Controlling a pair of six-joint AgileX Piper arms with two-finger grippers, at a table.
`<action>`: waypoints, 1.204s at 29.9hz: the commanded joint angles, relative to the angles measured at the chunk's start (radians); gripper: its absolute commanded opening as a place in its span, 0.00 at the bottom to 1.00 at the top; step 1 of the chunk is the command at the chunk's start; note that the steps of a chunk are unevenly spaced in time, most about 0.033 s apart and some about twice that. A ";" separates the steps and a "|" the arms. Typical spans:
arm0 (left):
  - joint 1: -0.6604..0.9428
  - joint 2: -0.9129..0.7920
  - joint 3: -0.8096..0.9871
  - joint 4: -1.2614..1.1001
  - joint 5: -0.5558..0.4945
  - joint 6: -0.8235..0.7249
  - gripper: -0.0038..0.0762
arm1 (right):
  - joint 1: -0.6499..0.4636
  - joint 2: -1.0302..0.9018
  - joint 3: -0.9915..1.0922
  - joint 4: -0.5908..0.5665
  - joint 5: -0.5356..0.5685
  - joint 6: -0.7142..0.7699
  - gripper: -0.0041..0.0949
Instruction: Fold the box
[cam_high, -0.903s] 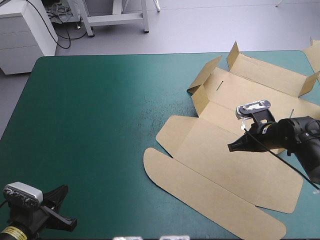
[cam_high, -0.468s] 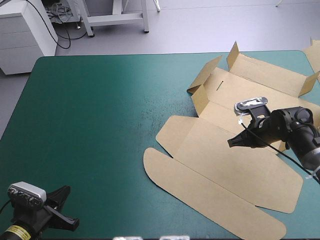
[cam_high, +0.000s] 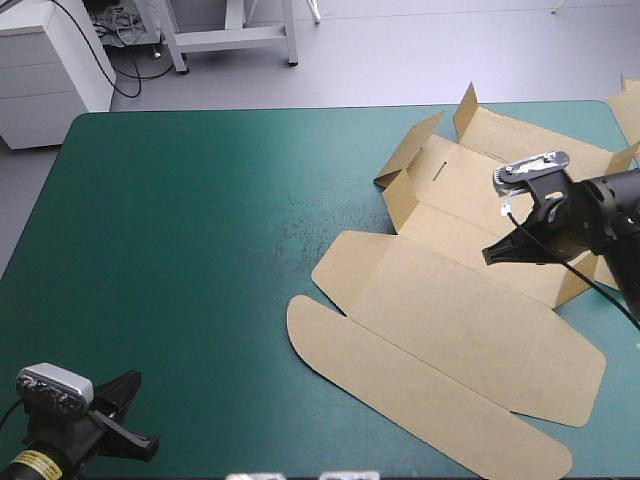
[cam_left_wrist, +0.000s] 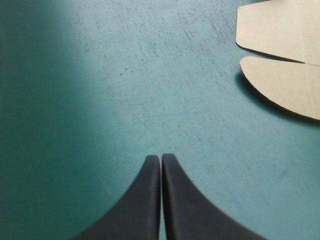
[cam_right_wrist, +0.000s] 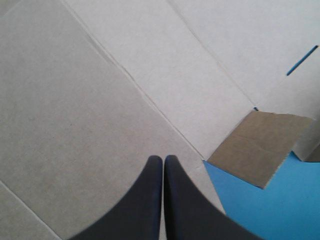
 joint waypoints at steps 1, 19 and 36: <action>-0.002 0.018 -0.026 -0.006 -0.072 -0.008 0.04 | -0.038 -0.046 -0.058 -0.042 0.014 0.013 0.04; -0.002 0.018 -0.026 -0.006 -0.072 -0.008 0.04 | -0.537 -0.059 -0.060 0.198 0.016 -0.083 0.10; -0.002 0.018 -0.026 0.000 -0.072 -0.008 0.04 | -0.539 -0.024 -0.041 0.309 0.016 0.064 0.58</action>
